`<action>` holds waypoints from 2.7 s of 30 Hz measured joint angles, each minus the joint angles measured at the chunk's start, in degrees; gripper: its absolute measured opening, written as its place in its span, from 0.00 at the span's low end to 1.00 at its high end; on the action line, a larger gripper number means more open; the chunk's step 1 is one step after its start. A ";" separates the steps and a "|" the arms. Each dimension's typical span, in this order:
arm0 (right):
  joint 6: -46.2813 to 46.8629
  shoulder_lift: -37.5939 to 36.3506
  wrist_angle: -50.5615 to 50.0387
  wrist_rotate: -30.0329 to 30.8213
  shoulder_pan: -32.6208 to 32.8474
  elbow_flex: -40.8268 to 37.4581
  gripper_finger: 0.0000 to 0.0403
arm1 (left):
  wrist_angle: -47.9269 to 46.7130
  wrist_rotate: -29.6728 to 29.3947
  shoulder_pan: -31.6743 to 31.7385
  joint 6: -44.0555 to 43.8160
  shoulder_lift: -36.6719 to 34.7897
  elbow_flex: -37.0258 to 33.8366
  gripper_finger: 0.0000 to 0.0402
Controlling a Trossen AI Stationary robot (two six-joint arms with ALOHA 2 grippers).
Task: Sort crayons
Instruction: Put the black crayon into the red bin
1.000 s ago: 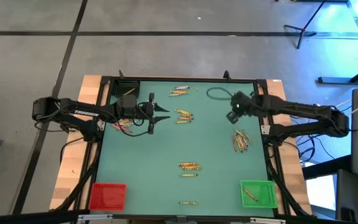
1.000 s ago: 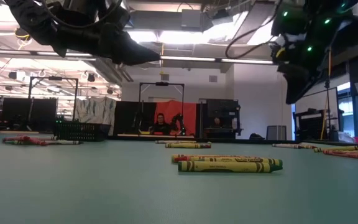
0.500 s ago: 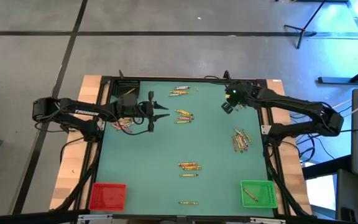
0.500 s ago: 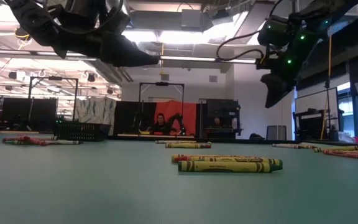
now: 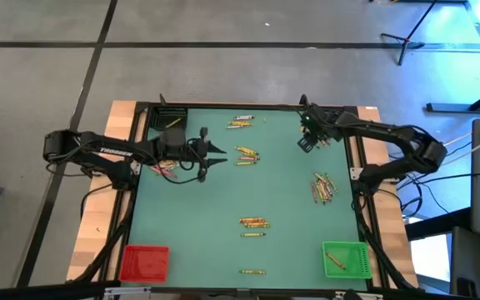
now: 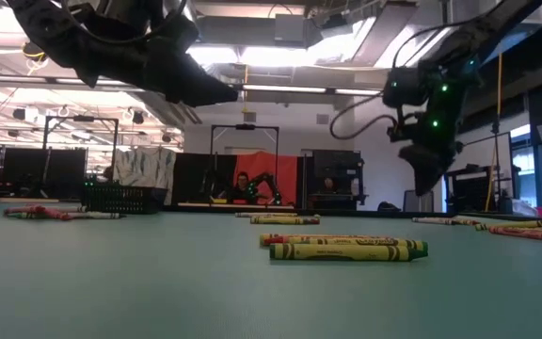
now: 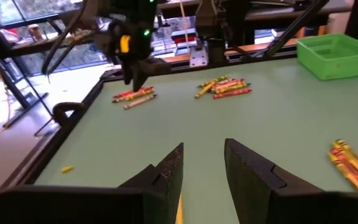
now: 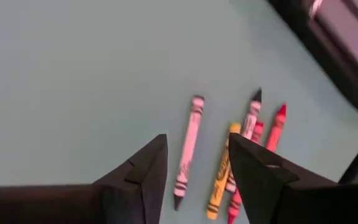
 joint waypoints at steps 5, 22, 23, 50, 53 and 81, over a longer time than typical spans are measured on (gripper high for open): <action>1.04 3.49 -1.03 -2.55 -1.57 0.00 0.36 | 0.02 0.02 -1.58 -0.16 0.00 0.00 0.25; 2.80 12.12 -0.10 -4.26 -1.48 0.31 0.30 | -1.70 -0.37 -3.81 -0.05 0.00 0.00 0.25; 2.80 12.12 -0.06 -4.75 -1.50 0.30 0.29 | -1.74 -0.55 -3.81 -0.05 0.00 0.00 0.25; -2.81 0.78 3.85 -2.12 11.24 -0.13 0.02 | 1.86 -1.81 -3.77 -2.45 0.00 0.02 0.28; -2.56 -1.10 8.04 -2.30 16.77 -0.11 0.03 | 1.26 -3.54 -3.84 -4.71 0.00 0.02 0.33; -14.51 18.68 77.73 -9.89 39.92 0.02 0.00 | 8.65 -12.49 -13.40 -13.33 6.44 0.06 0.41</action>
